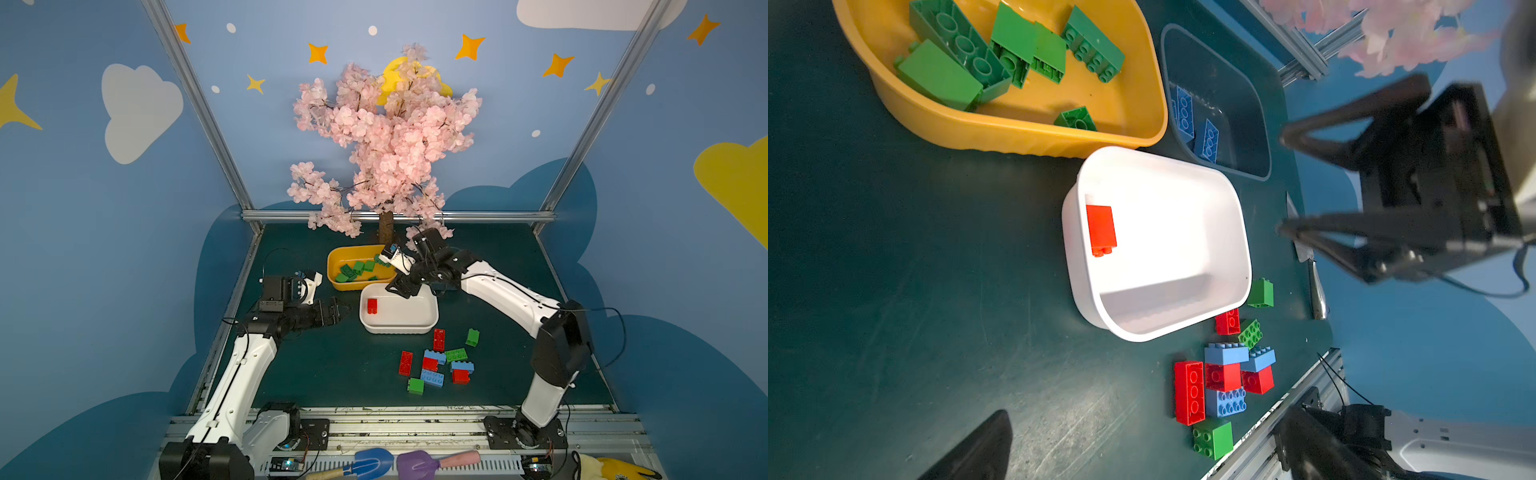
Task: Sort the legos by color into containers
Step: 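Return the right gripper to the pile and grasp a red brick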
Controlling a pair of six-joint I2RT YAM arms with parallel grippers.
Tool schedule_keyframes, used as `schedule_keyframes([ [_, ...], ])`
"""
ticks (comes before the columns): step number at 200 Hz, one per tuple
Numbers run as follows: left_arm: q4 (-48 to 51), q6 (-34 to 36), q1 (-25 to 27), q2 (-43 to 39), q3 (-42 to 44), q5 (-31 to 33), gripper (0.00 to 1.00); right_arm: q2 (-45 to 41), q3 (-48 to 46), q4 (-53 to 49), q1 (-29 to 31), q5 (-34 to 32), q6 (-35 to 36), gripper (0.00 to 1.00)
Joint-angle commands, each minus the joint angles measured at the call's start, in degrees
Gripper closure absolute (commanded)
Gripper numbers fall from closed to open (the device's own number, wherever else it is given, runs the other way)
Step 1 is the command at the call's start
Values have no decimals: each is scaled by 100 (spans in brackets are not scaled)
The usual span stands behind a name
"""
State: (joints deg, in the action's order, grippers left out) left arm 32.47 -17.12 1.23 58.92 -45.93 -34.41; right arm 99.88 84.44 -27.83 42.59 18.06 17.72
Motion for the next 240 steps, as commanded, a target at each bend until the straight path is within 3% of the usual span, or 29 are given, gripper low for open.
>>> schedule_keyframes([
  [1,-200,-31,-24,71,29,-138,0,-421,-710,-6,375,-254,-1080,28],
  [50,-311,-77,-23,240,25,-178,0,-1163,-1598,-752,1300,-1726,-3990,27],
  [88,-333,-57,-21,261,73,-199,0,-1256,-1995,-1224,1541,-2022,-6445,28],
  [119,-451,-57,-18,275,200,-239,0,-1137,-2421,-712,1795,-1996,-7678,29],
  [155,-476,-17,-19,292,324,-367,1,-715,-2308,-831,2274,-2541,-8062,28],
  [240,-457,77,-20,252,427,-374,1,147,-2209,-263,2305,-2427,-8077,37],
])
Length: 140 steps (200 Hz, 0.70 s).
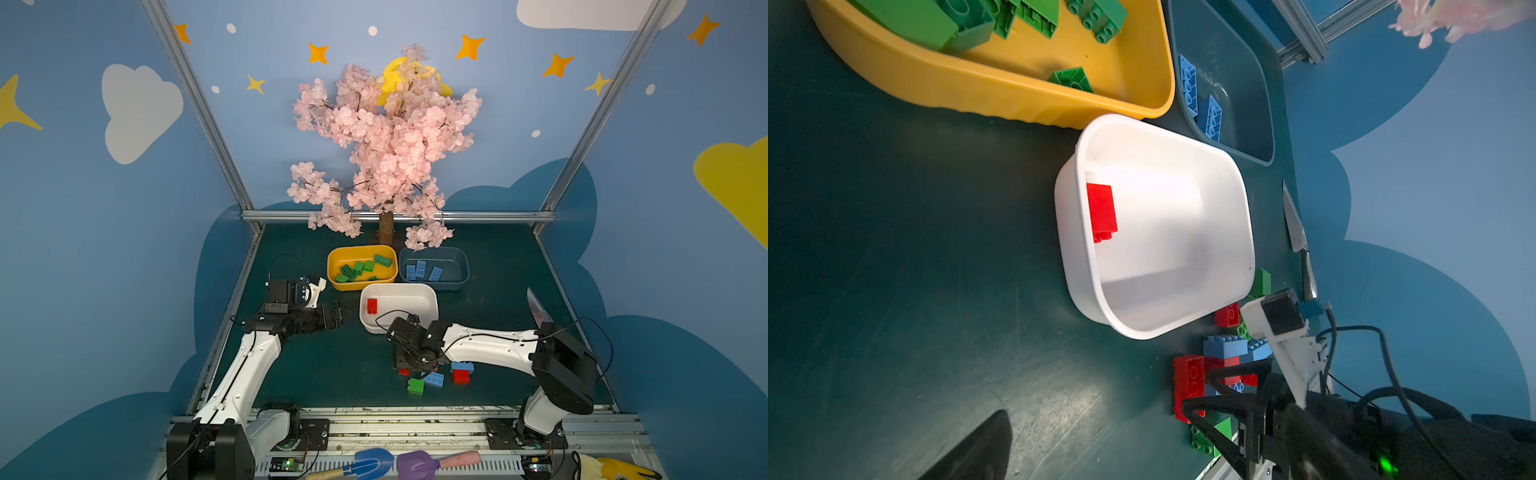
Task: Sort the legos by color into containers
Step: 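Return the right gripper to the pile and grasp a red brick, then carry the red brick with the right gripper and release it into the white tub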
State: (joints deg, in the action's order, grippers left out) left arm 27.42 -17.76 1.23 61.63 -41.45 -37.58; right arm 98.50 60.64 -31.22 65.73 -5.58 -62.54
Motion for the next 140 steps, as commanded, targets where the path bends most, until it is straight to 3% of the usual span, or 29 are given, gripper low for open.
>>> schedule_keyframes([
  [1,50,145,-19,-23,-21,-57,1,297,178,74,-9,-60,-54,37],
  [37,208,200,-18,-99,-38,-46,0,555,313,-84,-17,-83,-152,49],
  [82,330,240,-20,-297,-108,-47,0,172,492,-679,-2,-476,10,79],
  [140,352,139,-18,-353,-283,-80,1,-1090,398,-1325,-180,-795,543,82],
])
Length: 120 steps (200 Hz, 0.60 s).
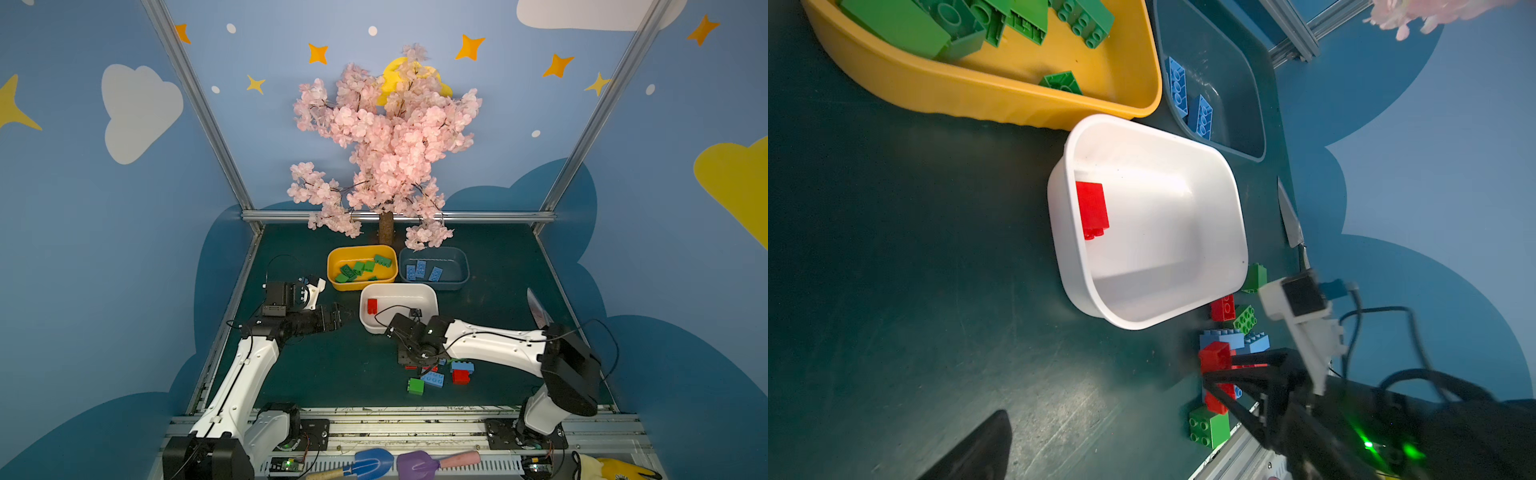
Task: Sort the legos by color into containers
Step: 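Carry the red brick with the right gripper and release it into the white tub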
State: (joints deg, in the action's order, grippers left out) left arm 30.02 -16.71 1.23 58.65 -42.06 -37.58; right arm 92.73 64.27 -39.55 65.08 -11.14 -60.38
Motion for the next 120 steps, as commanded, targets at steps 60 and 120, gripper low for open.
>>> schedule_keyframes([
  [60,-83,-290,-18,83,-471,-293,0,-943,213,347,-1308,1355,1558,81],
  [120,82,-298,-23,164,-728,-267,0,-469,689,724,-2063,2343,1792,81],
])
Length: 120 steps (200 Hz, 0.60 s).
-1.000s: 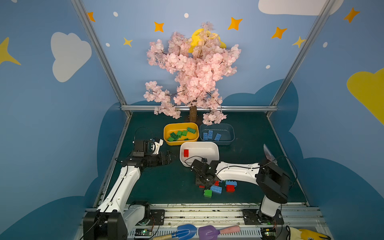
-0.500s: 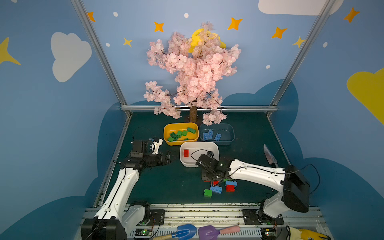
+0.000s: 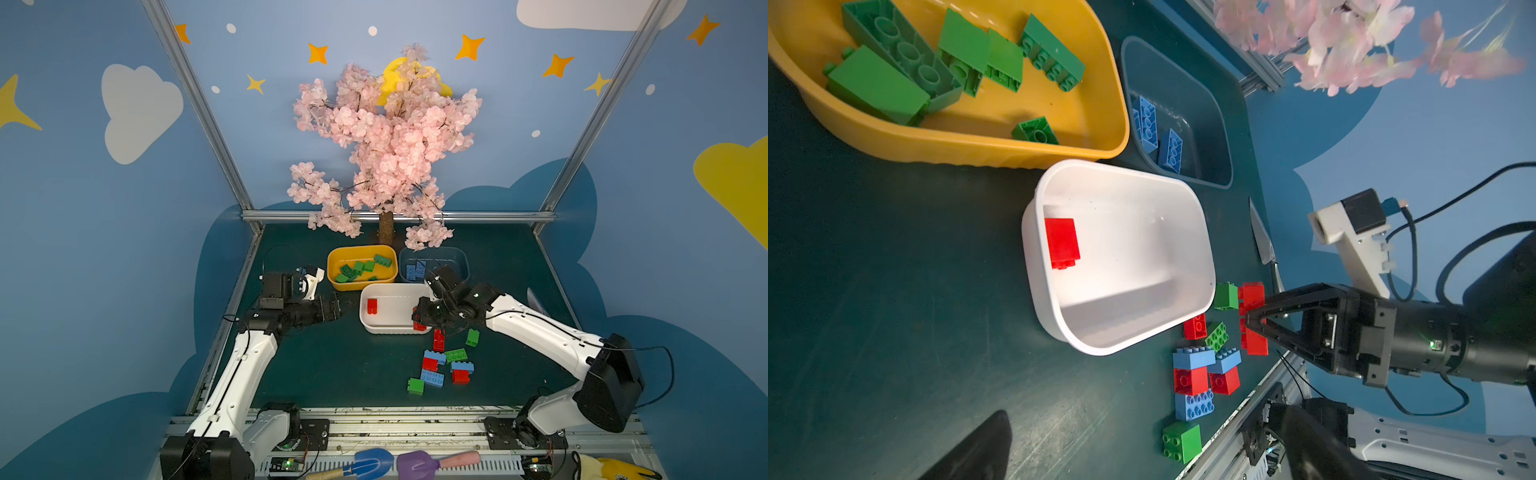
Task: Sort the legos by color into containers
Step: 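Carry the red brick with the right gripper and release it into the white tub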
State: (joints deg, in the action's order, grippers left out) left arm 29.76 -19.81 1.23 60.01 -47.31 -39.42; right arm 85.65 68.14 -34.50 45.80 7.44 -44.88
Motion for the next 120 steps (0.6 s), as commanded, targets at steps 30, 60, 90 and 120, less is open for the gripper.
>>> schedule_keyframes([
  [30,166,17,-18,-15,-235,-52,1,557,588,286,-258,504,312,81],
  [60,304,95,-23,-73,-226,21,0,890,913,315,-271,548,417,80],
  [90,443,178,-26,-164,-185,134,1,1288,1326,288,-204,613,436,80],
  [120,433,144,-20,-251,-87,162,0,1934,1907,-33,-91,463,433,79],
])
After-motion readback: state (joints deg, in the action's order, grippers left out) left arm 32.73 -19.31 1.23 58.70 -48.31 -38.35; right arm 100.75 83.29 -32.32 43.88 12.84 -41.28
